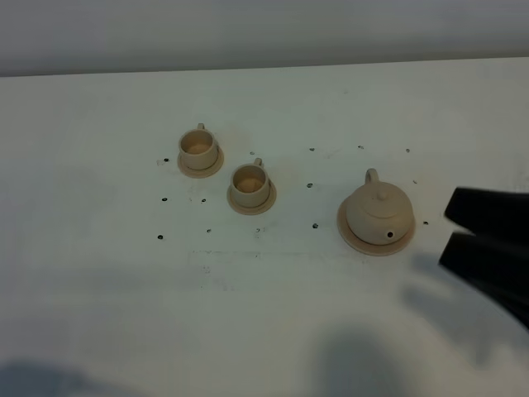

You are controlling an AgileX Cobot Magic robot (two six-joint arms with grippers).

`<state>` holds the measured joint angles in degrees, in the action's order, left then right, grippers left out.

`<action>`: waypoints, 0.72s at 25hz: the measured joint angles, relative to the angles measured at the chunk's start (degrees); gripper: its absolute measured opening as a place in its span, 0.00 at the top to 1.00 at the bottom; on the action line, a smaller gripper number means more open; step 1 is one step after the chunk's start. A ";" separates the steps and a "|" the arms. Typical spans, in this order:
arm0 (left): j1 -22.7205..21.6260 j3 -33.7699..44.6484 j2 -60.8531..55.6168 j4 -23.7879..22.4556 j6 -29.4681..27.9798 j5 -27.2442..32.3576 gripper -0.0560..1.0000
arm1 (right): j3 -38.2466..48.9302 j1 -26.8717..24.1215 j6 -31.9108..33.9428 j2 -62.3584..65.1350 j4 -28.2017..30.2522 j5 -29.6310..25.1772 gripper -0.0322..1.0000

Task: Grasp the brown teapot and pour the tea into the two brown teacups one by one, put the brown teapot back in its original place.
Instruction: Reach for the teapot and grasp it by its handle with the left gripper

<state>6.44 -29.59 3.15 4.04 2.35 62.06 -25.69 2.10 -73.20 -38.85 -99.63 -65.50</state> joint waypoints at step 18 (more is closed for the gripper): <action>0.00 0.00 0.00 0.00 -0.05 0.00 0.47 | -14.32 0.00 28.55 -0.89 41.24 14.79 0.49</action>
<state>6.44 -29.59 3.15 4.04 2.30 62.06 -40.01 2.10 -44.65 -39.73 -58.38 -50.71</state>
